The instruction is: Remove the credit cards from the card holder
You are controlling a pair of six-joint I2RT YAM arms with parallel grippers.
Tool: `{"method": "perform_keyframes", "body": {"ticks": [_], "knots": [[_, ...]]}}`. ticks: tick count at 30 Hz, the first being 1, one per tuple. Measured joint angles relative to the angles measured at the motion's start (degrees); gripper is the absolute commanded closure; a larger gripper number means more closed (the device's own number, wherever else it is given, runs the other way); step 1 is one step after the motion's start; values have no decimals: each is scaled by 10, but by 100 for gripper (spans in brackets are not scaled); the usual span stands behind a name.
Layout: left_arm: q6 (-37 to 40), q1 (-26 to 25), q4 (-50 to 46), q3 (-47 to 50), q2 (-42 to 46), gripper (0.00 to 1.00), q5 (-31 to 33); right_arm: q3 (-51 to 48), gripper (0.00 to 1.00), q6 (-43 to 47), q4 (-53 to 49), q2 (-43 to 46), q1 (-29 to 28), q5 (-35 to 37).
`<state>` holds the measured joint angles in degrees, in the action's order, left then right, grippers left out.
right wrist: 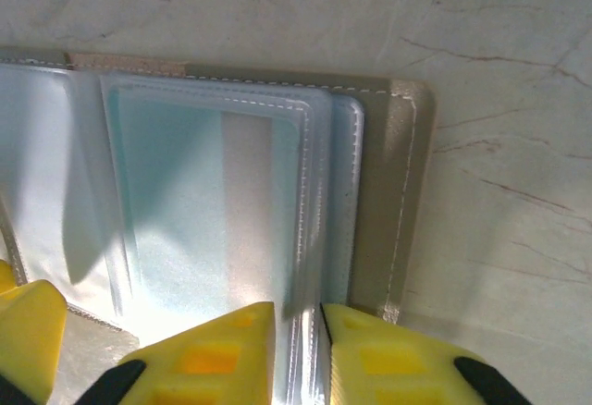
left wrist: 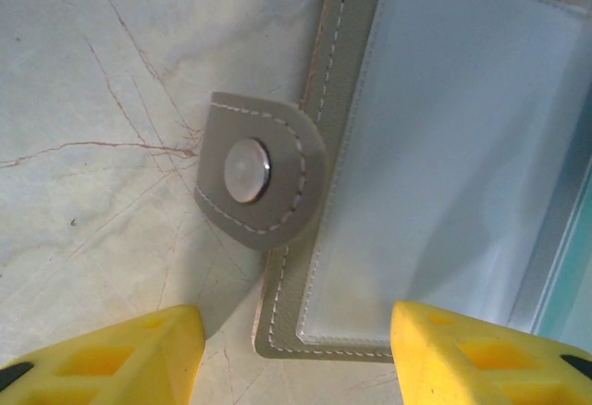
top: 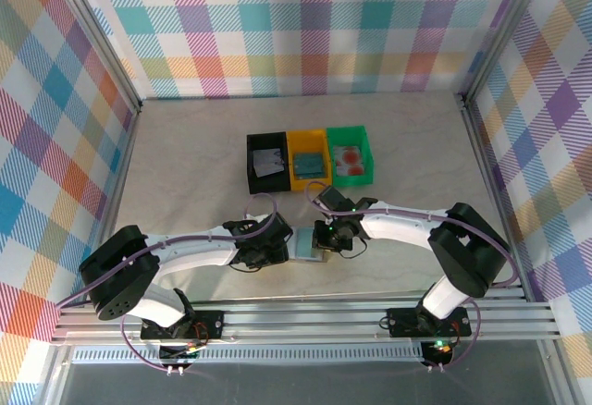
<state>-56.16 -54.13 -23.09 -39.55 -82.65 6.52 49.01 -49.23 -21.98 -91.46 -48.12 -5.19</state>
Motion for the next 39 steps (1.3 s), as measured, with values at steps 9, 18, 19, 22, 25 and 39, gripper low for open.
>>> {"method": "perform_keyframes", "body": {"ticks": [9, 18, 19, 22, 25, 39], "knots": [[0, 0, 2, 1, 0, 43, 0, 6, 93, 0, 0, 0, -3, -4], [0, 0, 7, 5, 2, 43, 0, 15, 97, 0, 12, 0, -10, -15], [0, 0, 7, 5, 3, 43, 0, 16, 98, 0, 13, 0, -11, -15], [0, 0, 8, 7, 5, 43, 0, 22, 100, 0, 14, 0, -12, -18], [0, 0, 8, 8, 7, 43, 0, 28, 100, 0, 16, 0, -14, -21], [-11, 1, -26, 31, 99, 43, 16, 69, 100, 0, 32, -17, -30, -45]]}}
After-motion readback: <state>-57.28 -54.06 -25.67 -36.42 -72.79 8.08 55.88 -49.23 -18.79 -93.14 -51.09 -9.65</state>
